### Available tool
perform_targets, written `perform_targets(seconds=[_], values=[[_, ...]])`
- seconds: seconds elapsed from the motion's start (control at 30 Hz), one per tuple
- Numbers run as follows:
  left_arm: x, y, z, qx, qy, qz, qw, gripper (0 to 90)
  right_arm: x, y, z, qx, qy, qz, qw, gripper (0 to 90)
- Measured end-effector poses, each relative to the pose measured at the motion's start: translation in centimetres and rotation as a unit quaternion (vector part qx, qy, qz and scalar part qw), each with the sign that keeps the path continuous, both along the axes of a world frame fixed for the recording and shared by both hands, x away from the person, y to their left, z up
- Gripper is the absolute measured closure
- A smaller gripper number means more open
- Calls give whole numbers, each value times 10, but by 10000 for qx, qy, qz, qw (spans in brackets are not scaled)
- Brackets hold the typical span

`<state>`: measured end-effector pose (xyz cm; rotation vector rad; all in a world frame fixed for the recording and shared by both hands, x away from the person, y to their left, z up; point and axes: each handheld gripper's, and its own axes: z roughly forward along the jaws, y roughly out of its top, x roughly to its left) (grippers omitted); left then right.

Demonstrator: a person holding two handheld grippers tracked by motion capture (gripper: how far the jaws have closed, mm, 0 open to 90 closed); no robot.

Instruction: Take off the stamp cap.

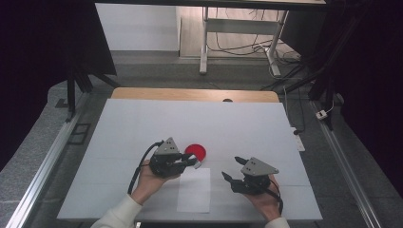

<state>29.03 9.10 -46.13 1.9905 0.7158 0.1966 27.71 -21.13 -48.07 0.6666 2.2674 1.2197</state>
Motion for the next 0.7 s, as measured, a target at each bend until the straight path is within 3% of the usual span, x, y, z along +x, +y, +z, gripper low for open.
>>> perform_targets(seconds=[0.7], values=[[0, -2, -1, -16, -4, 38, 10000, 751, -6, 33, -10, 41, -110, 259, 9996, 296]])
